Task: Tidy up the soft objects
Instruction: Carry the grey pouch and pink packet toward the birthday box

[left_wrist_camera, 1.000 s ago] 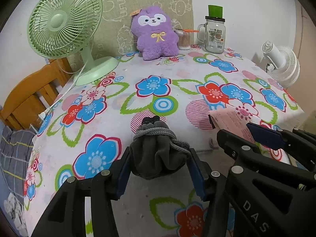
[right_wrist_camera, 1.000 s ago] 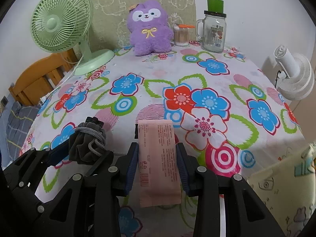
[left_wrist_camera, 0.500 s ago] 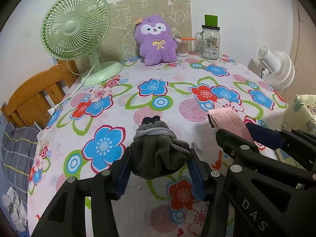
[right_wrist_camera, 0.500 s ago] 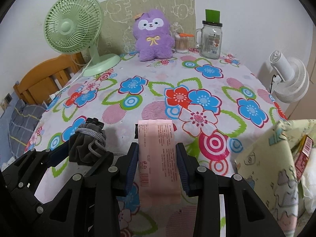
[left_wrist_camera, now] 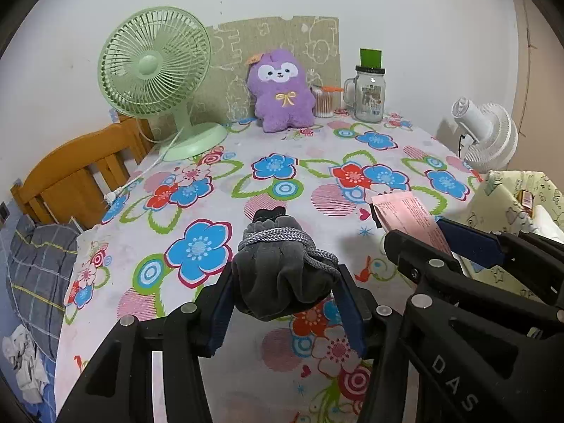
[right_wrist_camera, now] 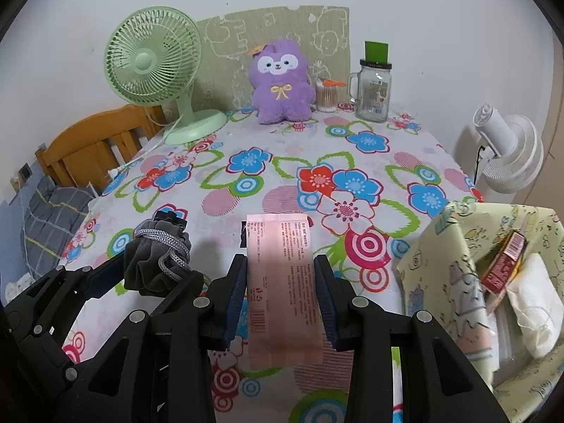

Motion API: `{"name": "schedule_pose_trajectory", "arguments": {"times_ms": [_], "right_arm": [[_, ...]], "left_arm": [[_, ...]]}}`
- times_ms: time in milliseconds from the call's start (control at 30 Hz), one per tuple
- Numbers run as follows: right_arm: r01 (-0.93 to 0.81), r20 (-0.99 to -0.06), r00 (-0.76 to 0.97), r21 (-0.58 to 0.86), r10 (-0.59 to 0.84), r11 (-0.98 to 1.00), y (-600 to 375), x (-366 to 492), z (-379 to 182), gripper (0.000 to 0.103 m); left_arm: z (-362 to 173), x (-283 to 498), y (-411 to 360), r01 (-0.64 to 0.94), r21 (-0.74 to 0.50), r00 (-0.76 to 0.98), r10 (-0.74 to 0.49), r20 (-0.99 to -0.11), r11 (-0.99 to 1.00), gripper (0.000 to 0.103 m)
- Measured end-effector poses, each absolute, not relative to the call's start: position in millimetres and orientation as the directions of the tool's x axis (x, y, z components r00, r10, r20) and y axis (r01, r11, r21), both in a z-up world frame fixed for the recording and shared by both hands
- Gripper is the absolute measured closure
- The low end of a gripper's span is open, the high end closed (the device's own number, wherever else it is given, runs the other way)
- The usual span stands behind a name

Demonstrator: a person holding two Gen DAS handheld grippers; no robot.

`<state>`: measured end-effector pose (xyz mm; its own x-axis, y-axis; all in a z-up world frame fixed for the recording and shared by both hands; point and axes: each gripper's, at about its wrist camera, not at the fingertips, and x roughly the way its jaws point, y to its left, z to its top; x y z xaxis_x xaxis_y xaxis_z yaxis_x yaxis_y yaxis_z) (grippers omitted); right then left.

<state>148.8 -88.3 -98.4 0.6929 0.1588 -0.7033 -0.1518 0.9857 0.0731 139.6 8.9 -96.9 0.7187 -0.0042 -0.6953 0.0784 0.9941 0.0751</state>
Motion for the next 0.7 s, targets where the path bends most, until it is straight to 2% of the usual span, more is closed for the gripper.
{"name": "schedule_pose_trajectory", "arguments": {"times_ms": [700], "right_arm": [[-0.169, -0.618, 0.769, 0.054, 0.165, 0.984, -102.4, 86.3, -57.3, 0.062]], "left_arm": [[-59.8, 80.0, -3.5, 0.075, 0.079, 0.779, -0.009, -0.627, 0.994, 0.048]]}}
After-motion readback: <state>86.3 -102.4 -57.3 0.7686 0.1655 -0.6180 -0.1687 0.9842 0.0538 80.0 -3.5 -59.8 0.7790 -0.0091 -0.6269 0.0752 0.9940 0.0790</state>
